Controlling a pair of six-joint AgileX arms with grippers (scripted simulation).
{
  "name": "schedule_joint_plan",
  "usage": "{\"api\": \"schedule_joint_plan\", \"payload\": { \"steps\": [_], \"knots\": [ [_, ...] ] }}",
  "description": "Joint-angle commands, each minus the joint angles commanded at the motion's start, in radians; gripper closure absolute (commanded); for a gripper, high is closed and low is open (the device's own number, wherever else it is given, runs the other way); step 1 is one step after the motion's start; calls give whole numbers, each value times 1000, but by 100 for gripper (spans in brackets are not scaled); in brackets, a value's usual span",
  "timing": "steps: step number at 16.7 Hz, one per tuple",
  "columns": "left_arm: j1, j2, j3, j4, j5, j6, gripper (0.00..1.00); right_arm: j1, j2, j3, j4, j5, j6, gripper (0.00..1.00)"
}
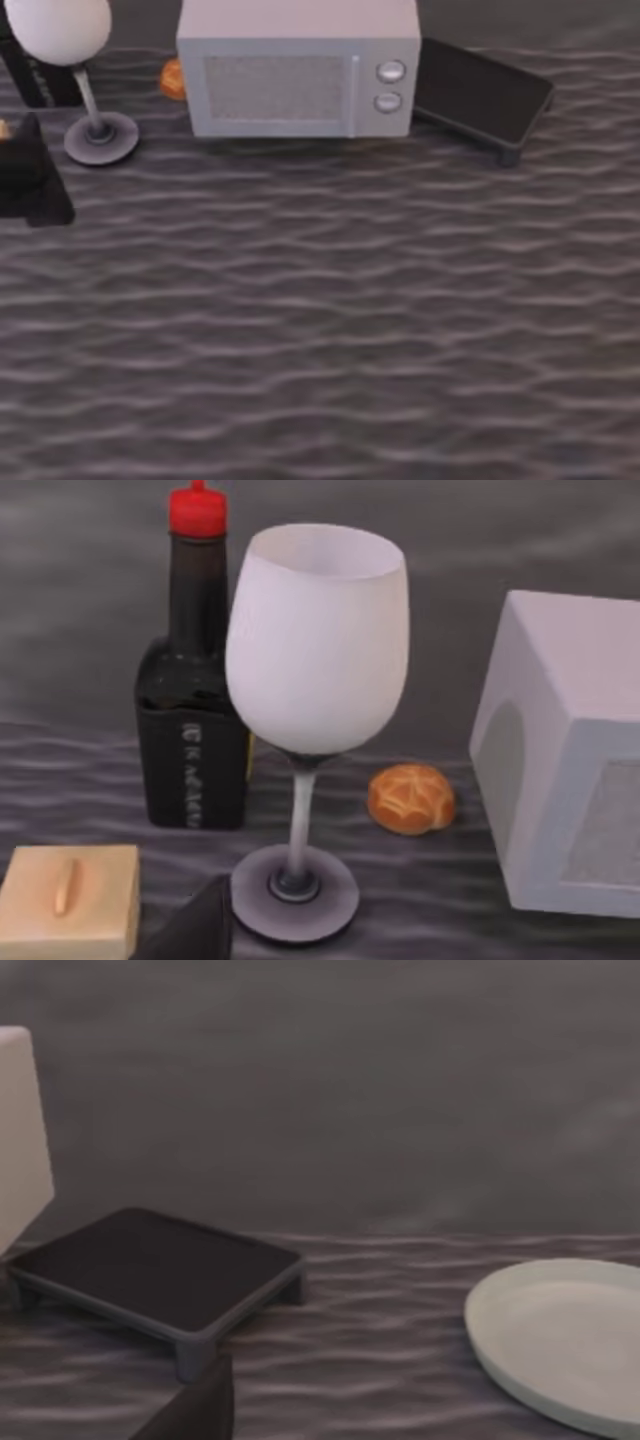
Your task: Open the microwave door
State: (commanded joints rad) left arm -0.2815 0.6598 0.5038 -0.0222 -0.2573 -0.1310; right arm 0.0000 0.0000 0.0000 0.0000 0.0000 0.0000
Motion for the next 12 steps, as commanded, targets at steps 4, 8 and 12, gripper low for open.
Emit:
{"api": "schedule_joint_plan", "payload": {
  "steps": [4, 8, 12],
  "knots": [
    [-159, 435, 312, 15, -141, -93, 0, 0, 0, 0, 0, 0, 0, 0],
    [-308, 846, 599, 26, -272, -179, 0, 0, 0, 0, 0, 0, 0, 0],
    [-428, 1152, 810, 17, -377, -238, 0, 0, 0, 0, 0, 0, 0, 0]
  ]
}}
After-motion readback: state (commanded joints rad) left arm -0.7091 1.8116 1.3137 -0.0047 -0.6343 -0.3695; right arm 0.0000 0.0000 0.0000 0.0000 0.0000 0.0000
